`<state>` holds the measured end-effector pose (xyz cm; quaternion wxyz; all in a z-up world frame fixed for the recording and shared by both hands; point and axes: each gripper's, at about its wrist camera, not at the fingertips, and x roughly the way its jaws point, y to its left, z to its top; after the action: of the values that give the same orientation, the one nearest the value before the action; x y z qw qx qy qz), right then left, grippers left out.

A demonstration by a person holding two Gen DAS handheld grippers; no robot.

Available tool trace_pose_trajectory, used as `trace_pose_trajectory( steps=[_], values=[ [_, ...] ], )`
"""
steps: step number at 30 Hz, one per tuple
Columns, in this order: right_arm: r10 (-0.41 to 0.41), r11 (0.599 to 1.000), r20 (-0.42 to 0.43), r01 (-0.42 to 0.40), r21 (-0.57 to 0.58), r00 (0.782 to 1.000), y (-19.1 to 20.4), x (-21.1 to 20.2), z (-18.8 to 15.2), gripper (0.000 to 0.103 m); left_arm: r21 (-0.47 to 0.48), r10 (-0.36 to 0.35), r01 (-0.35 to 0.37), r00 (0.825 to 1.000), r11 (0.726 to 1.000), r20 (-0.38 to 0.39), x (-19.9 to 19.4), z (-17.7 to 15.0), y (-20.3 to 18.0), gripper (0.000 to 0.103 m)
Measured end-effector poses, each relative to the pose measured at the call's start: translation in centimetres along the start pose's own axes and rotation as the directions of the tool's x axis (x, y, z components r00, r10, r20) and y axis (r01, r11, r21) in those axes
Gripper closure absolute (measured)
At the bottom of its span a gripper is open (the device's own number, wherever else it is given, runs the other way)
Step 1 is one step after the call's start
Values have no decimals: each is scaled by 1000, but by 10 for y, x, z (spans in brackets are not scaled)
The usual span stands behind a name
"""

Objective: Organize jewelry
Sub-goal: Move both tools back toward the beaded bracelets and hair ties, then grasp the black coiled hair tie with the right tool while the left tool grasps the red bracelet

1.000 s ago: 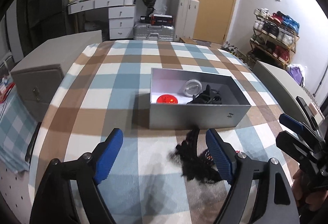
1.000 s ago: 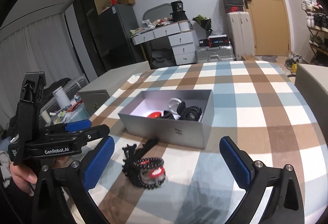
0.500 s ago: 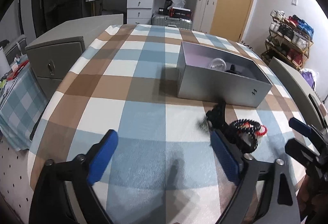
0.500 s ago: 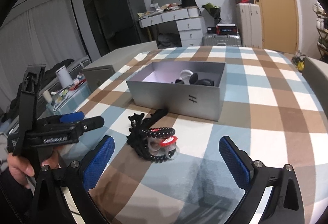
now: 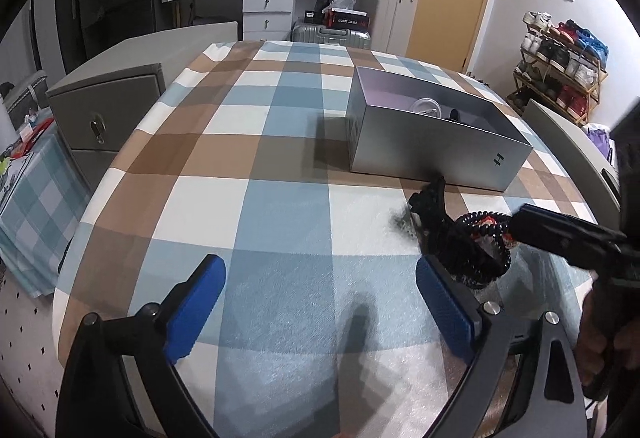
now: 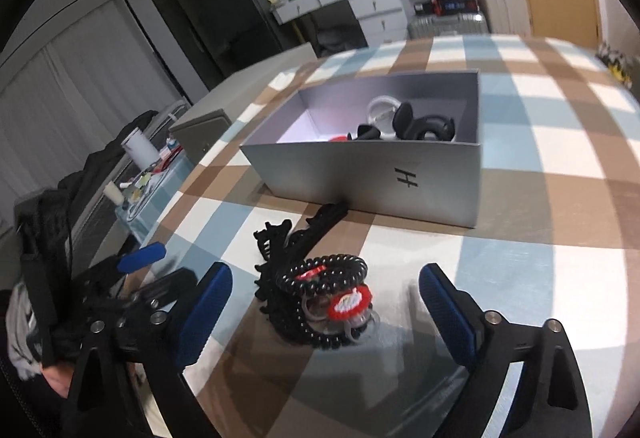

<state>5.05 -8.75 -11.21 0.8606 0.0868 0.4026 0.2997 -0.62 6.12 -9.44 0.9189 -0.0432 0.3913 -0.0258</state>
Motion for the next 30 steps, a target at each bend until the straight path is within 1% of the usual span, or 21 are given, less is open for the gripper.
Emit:
trace_pose_trajectory(
  steps=[2,6,8,12,14,18,22,30],
  values=[
    [4,1000,-24,-4,3,1000,1,6,2,14,8,4,-4,1000,1000,3,-2,-2,0,9],
    [-15,1000,-52,14,-21,999,5,14,1,20,5,-9,9,1000,1000,-8,0,-3,2,9],
    [-28,999,-63,26,-31,998,7,16,0,28,0,-16,16,1000,1000,-16,1,-4,3,9],
    [-47,998,-69,44,-44,996,8,16,0,38,-6,-26,26,999,1000,-24,2,-5,4,9],
    [-49,998,-76,45,-51,996,8,17,0,51,-5,-28,28,999,1000,-26,2,-5,4,9],
    [-50,998,-79,45,-53,996,9,17,1,53,-13,-31,30,999,999,-30,2,-7,6,9],
    [-41,998,-57,38,-58,998,10,12,2,53,-17,-34,34,999,999,-40,3,-8,6,9],
    [-6,999,43,8,-43,999,10,-7,5,53,1,-33,33,999,999,-42,0,-8,2,9]
  ],
)
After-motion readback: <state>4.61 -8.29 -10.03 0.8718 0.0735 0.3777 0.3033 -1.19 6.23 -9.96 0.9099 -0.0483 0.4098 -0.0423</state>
